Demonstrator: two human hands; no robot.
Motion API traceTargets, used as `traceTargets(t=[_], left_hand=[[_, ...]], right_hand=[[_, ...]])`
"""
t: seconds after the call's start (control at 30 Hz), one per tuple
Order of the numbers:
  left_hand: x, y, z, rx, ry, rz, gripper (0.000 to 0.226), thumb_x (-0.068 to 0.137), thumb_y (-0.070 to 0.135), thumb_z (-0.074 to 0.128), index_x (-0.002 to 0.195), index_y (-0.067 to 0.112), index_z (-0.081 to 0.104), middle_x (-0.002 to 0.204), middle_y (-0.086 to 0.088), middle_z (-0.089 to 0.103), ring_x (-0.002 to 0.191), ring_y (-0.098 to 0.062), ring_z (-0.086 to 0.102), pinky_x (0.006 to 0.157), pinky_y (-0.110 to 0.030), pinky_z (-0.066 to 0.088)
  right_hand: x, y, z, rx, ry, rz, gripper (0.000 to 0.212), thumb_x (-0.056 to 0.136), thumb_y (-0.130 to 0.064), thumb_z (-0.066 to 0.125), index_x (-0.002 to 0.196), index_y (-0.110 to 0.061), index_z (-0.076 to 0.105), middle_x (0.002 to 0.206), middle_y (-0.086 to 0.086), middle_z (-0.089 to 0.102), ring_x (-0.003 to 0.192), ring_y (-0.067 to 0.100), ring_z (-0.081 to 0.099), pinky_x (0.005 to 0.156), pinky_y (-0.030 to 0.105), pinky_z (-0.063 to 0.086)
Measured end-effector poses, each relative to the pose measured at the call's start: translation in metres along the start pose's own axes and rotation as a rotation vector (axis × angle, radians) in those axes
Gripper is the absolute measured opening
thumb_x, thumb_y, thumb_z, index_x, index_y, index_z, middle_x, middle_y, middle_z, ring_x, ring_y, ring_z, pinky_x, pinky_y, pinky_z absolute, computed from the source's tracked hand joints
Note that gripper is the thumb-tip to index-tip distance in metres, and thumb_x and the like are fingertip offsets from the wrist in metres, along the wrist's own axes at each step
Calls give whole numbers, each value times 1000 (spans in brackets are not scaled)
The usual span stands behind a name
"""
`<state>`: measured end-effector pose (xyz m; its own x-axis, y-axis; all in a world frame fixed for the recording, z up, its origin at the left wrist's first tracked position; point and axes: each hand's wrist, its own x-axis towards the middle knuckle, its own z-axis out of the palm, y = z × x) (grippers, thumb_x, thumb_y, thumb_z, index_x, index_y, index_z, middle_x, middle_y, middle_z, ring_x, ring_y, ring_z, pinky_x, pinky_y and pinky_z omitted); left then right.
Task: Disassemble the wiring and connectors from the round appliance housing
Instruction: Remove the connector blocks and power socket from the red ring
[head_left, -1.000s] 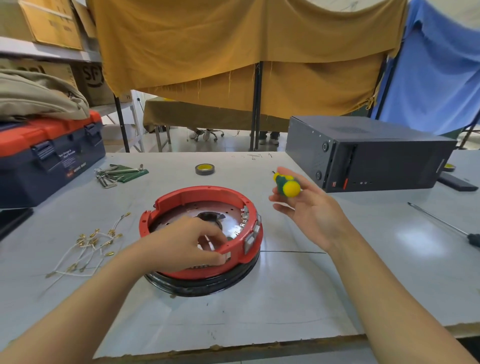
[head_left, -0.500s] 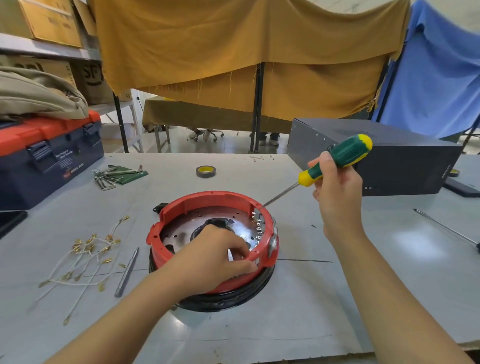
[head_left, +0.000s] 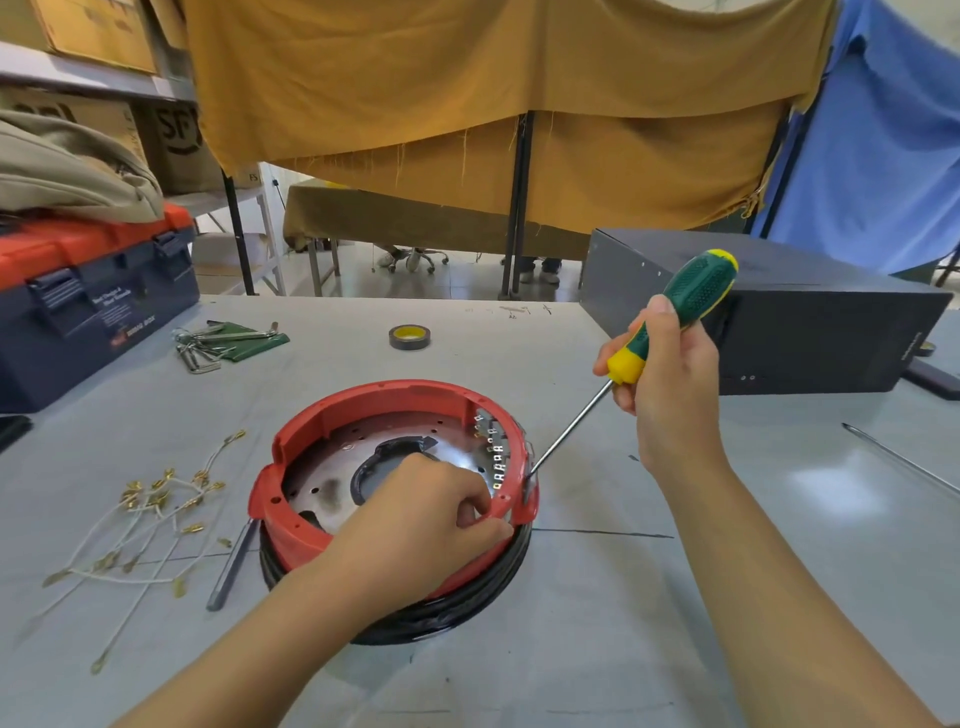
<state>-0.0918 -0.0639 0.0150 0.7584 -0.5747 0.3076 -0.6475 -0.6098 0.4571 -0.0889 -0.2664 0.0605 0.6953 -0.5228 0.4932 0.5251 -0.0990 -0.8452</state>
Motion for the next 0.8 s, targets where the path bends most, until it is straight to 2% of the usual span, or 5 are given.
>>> traceTargets(t=[0.27, 0.4, 0.5, 0.63, 0.8], left_hand=[[9, -4, -5, -152, -122, -48, 21, 77, 43, 70, 77, 21, 67, 62, 13, 57, 57, 0, 50, 55, -10, 37], [16, -7, -8, -192, -200, -61, 25, 71, 45, 76, 77, 24, 63, 60, 18, 55, 55, 0, 49, 52, -11, 37], [22, -8, -9, -159, -180, -37, 34, 69, 51, 74, 88, 29, 56, 79, 16, 54, 70, 0, 50, 61, -12, 39], [24, -9, -4, -97, -170, 32, 60, 75, 54, 67, 125, 34, 40, 118, 19, 41, 109, 2, 42, 85, -14, 38], [26, -13, -1, -12, -211, 108, 73, 83, 57, 56, 144, 41, 21, 151, 23, 14, 138, 1, 15, 108, -17, 16]], right_hand=[[9, -1, 6, 4, -37, -50, 18, 98, -25, 40, 83, -18, 46, 50, -5, 57, 47, 3, 53, 40, 14, 37], [11, -1, 11, -23, -63, -74, 16, 94, -32, 50, 82, -21, 47, 49, -6, 55, 47, 3, 52, 42, 14, 38], [12, -2, 16, -37, -114, -125, 18, 94, -24, 57, 79, -20, 49, 49, -7, 54, 48, 5, 52, 45, 12, 38], [14, -5, 27, -68, -166, -165, 19, 94, -18, 55, 78, -18, 46, 51, -8, 50, 46, 7, 49, 45, 13, 37], [17, -8, 39, -127, -234, -156, 22, 95, -11, 52, 76, -17, 42, 48, -10, 44, 42, 7, 45, 44, 13, 35]])
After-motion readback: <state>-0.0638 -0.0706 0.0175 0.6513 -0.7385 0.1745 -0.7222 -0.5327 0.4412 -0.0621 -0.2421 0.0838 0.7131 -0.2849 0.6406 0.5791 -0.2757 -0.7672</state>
